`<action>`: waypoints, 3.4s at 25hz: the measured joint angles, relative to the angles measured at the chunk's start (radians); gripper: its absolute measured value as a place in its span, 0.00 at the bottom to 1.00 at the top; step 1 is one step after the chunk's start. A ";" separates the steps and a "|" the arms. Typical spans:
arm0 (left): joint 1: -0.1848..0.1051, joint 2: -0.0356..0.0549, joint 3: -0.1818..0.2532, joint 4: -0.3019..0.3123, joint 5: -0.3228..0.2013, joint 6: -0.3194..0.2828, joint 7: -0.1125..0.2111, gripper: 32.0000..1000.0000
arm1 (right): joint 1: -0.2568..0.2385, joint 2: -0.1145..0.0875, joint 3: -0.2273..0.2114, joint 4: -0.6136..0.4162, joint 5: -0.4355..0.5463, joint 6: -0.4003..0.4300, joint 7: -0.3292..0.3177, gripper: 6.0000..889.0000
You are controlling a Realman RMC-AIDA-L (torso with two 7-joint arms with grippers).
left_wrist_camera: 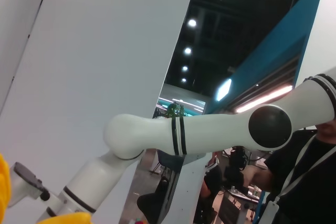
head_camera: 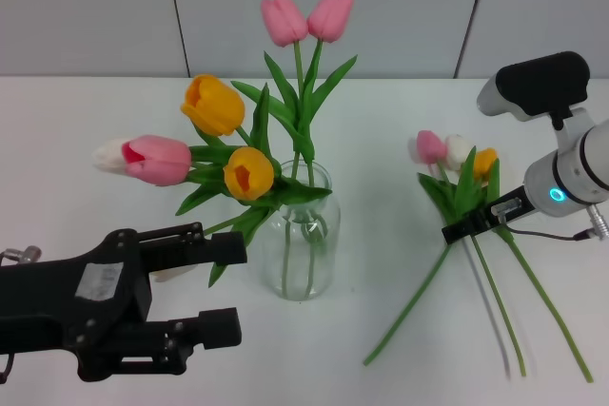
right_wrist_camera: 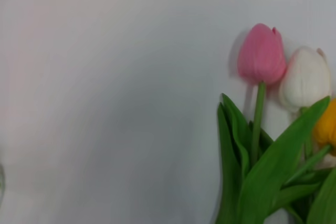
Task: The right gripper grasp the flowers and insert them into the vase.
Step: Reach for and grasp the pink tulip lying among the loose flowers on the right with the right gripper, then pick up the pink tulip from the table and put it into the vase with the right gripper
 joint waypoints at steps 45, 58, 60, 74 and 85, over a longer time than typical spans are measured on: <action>0.005 0.0093 -0.006 -0.039 0.000 0.003 0.012 0.80 | -0.102 0.002 0.000 -0.302 0.003 -0.148 -0.004 0.03; 0.015 0.0101 -0.007 -0.039 -0.003 0.003 0.012 0.80 | -0.277 0.005 -0.091 -0.719 0.387 -0.306 -0.178 0.03; 0.015 0.0103 -0.007 -0.039 -0.003 0.003 0.012 0.80 | -0.312 0.005 -0.092 -0.761 0.505 -0.320 -0.237 0.03; 0.016 0.0124 -0.007 -0.039 -0.001 0.003 0.012 0.80 | -0.424 0.002 -0.089 -0.758 1.191 -0.451 -0.692 0.03; 0.010 0.0124 -0.006 -0.039 -0.001 0.003 0.011 0.80 | -0.231 0.005 -0.094 -0.371 1.434 -0.478 -1.144 0.02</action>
